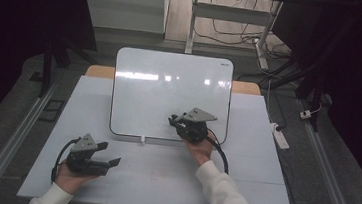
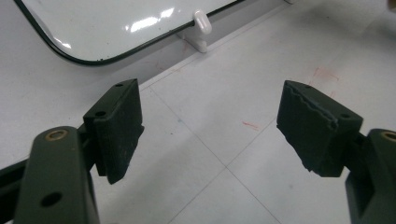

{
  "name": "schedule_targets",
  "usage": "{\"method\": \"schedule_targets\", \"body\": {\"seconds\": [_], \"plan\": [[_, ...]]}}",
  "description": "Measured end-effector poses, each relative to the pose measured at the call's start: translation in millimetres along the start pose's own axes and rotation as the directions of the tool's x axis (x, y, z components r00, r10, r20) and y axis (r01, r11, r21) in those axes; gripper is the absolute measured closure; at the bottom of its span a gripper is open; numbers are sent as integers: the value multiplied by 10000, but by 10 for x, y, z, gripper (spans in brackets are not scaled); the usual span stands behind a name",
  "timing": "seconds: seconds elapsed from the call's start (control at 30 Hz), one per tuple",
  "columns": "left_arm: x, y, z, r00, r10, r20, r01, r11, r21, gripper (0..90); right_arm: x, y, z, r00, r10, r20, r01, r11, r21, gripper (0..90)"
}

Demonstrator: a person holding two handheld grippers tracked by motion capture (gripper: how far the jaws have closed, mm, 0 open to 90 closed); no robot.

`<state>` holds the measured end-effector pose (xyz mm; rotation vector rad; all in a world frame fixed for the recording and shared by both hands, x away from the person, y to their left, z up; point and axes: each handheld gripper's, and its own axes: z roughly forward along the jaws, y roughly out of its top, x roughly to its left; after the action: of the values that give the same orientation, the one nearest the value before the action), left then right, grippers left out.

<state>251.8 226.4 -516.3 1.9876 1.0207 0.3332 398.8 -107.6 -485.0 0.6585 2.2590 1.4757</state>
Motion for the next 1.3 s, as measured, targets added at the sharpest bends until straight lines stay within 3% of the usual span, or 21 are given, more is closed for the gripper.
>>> {"method": "schedule_targets", "body": {"seconds": [0.33,0.53,0.73,0.9,1.07,1.3], "plan": [[14,15,12,9999,-74,-82,73,9999,-106,231,115,-16,-408,9968,10,-796,-12,10000,-25,785],[-14,51,-2,9998,16,-174,-23,9990,-437,236,223,-103,-610,9872,160,-1587,-132,9997,185,784],[-94,138,-31,9991,310,-293,-337,9947,-967,246,272,-187,-651,9778,397,-2059,-315,9986,429,784],[-229,341,-39,9968,784,-136,-795,9849,-1535,258,309,-213,-617,9712,513,-2325,-394,9977,556,783],[-449,588,52,9878,1470,521,-1350,9732,-1864,278,367,-241,-575,9645,585,-2576,-411,9965,724,783],[-730,876,281,9670,2288,1120,-2017,9563,-2119,307,442,-262,-504,9515,821,-2965,-597,9947,838,783]]}}
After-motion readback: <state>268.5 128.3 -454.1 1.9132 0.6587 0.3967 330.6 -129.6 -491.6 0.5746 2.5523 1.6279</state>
